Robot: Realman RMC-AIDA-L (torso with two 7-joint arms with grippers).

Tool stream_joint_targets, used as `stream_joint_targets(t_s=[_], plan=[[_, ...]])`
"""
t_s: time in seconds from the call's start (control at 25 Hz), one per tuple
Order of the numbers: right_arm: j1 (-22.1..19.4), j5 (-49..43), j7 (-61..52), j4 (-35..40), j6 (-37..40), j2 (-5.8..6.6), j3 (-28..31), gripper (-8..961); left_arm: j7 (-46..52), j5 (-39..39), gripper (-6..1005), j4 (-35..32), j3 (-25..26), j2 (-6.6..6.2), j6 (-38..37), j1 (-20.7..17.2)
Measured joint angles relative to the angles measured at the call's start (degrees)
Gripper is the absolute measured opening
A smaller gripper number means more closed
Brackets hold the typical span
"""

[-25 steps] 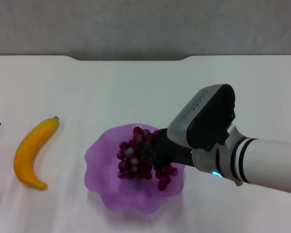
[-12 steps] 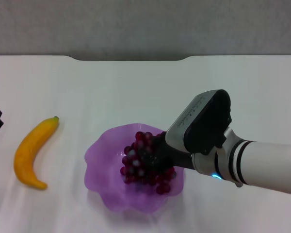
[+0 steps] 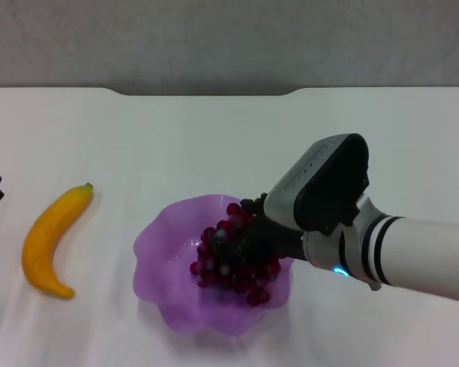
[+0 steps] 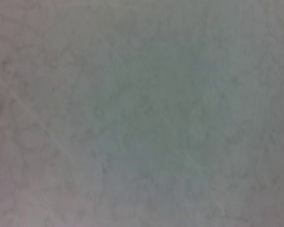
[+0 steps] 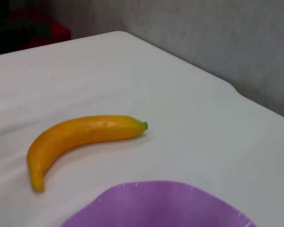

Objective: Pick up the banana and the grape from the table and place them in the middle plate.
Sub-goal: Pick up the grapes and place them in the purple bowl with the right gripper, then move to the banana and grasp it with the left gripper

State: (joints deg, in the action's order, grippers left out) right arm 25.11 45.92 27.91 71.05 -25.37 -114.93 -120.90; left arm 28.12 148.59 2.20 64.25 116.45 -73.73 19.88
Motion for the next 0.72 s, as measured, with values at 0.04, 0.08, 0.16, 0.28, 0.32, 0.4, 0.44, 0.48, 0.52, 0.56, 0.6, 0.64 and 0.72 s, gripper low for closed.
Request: stream_joint_targets(t_s=[0.04,0.08,0.16,0.28,0.32,0.4,0.44,0.48,0.52,0.56,0.6,0.64,0.72], plan=[[-0.07,0.05,0.02,0.15,0.02,0.01,0.37,704,0.0,-0.03,895,0.0,0.0,0.0,0.0,-0.02],[-0.12,0.06,0.07,0.25,0.04,-0.01,0.83,725,0.0,-0.05,895,0.0,0.0,0.0,0.0,-0.04],[-0.1,0.06,0.19,0.59,0.13,0.0,1.83,766,0.0,-0.08,895,0.0,0.0,0.0,0.0,-0.04],[0.03,-0.16,0.29,2.02,0.18,0.11,3.6,804,0.0,-0.07,896,0.0,0.0,0.0,0.0,-0.02],[0.03,-0.29,0.31,2.55,0.19,0.13,4.08,812,0.0,-0.05,896,0.0,0.0,0.0,0.02,0.0],[0.04,-0.51,0.56,4.01,0.2,0.18,5.03,829,0.0,-0.03,896,0.0,0.0,0.0,0.14,0.02],[0.02,-0.58,0.93,4.79,0.21,0.2,5.57,827,0.0,-0.03,896,0.0,0.0,0.0,0.17,0.02],[-0.09,-0.59,1.61,5.71,0.22,0.2,6.18,826,0.0,0.0,895,0.0,0.0,0.0,0.21,0.02],[-0.28,-0.6,2.42,6.62,0.14,0.17,6.66,824,0.0,0.0,895,0.0,0.0,0.0,0.21,0.02],[-0.62,-0.6,3.3,7.86,0.01,0.15,7.28,822,0.0,0.06,895,0.0,0.0,0.0,0.24,0.03],[-1.08,-0.6,3.88,9.17,-0.15,0.14,7.78,821,0.0,0.15,895,0.0,0.0,0.0,0.28,0.07],[-1.49,-0.6,4.21,10.42,-0.2,0.14,8.29,819,0.0,0.16,895,0.0,0.0,0.0,0.3,0.11],[-2.75,-0.65,4.86,13.0,-0.17,0.15,9.49,816,0.0,0.17,896,0.0,0.0,0.0,0.33,0.15]])
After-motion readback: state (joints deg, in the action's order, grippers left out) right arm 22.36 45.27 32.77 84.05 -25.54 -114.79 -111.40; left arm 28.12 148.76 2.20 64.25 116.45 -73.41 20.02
